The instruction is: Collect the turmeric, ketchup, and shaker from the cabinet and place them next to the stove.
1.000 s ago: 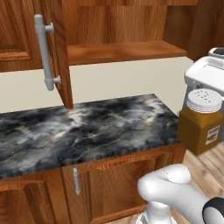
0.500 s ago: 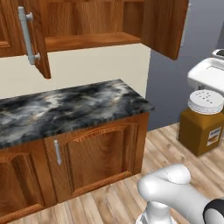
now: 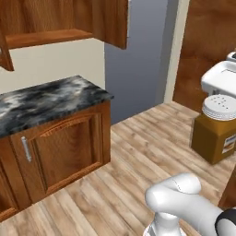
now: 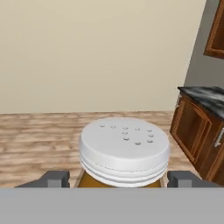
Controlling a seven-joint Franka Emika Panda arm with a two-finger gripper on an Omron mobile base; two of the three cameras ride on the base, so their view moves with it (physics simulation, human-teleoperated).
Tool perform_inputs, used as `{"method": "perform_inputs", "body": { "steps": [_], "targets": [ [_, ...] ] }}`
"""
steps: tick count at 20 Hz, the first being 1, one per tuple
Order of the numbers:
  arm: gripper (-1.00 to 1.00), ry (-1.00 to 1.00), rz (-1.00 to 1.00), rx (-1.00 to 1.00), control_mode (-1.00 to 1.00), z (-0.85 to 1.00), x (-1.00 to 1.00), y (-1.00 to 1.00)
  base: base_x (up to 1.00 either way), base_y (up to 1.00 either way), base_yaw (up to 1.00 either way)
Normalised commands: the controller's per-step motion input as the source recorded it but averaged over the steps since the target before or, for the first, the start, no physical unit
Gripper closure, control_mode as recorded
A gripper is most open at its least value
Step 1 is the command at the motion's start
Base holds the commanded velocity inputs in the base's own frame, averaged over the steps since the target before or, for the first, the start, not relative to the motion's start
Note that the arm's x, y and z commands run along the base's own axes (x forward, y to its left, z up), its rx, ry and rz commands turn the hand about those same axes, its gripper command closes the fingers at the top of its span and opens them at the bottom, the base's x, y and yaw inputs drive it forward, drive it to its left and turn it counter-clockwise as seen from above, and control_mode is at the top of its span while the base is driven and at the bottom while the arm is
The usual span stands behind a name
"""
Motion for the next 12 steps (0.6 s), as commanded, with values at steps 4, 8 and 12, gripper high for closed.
{"method": "perform_inputs", "body": {
  "steps": [4,8,12],
  "targets": [
    [1.0,0.0,0.0,0.0,1.0,0.0,0.0,0.0,-1.0,0.22,-0.47],
    [1.0,0.0,0.0,0.0,1.0,0.0,0.0,0.0,-0.96,0.04,-0.47],
    [1.0,0.0,0.0,0.0,1.0,0.0,0.0,0.0,-0.68,0.0,-0.54]
  ]
}}
